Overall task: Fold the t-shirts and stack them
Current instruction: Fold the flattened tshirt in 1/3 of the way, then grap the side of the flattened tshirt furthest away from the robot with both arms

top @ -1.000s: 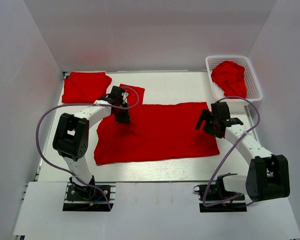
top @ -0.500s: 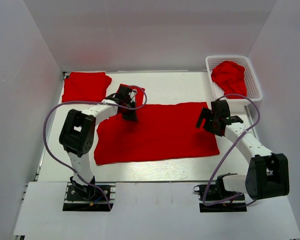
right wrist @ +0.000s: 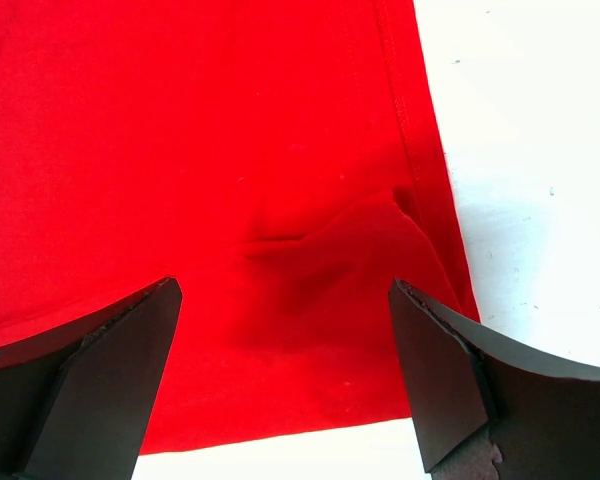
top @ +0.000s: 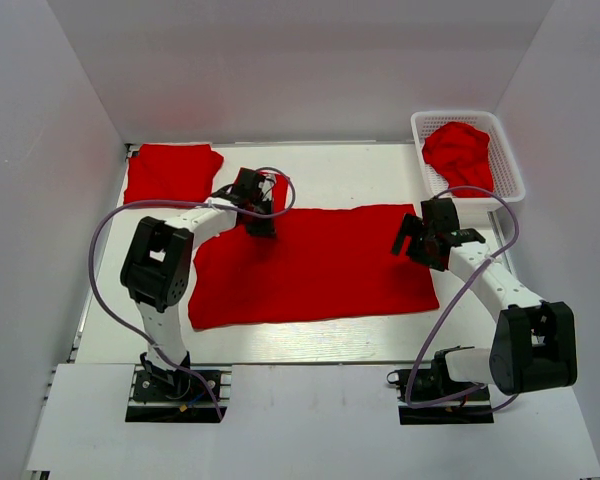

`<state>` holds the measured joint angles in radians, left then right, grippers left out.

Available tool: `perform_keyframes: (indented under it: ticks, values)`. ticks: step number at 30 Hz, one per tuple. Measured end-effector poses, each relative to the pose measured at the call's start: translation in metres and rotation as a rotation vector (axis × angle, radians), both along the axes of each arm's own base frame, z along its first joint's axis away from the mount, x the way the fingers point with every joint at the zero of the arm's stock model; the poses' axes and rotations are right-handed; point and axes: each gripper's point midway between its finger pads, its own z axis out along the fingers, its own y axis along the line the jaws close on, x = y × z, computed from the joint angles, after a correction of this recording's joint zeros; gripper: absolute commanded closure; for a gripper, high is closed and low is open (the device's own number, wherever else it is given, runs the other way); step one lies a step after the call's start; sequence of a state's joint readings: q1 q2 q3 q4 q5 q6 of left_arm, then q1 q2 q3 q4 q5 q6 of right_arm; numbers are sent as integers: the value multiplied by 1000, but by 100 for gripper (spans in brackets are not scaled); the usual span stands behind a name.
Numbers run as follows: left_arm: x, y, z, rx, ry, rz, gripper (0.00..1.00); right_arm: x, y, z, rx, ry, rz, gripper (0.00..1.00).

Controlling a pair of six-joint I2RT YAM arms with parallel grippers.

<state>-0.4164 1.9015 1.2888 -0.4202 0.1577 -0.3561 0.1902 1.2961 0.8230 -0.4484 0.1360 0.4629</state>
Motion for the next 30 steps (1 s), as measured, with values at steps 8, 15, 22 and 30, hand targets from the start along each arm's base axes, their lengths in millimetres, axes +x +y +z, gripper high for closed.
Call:
perform_keyframes:
  ticks: [8, 15, 22, 30]
  values:
    - [11, -2, -2, 35, -28, -10, 5, 2, 0, 2, -1, 0, 1, 10]
    - [41, -6, 30, 20, -109, 12, 1, 23, 5, 15, 6, -37, 3, 10]
    - [122, -15, 78, 42, -267, 80, 1, 54, 8, 26, 4, -73, -6, 10]
    - [196, -2, 54, 137, -290, 188, 1, 105, -2, 46, -79, -136, -63, 10]
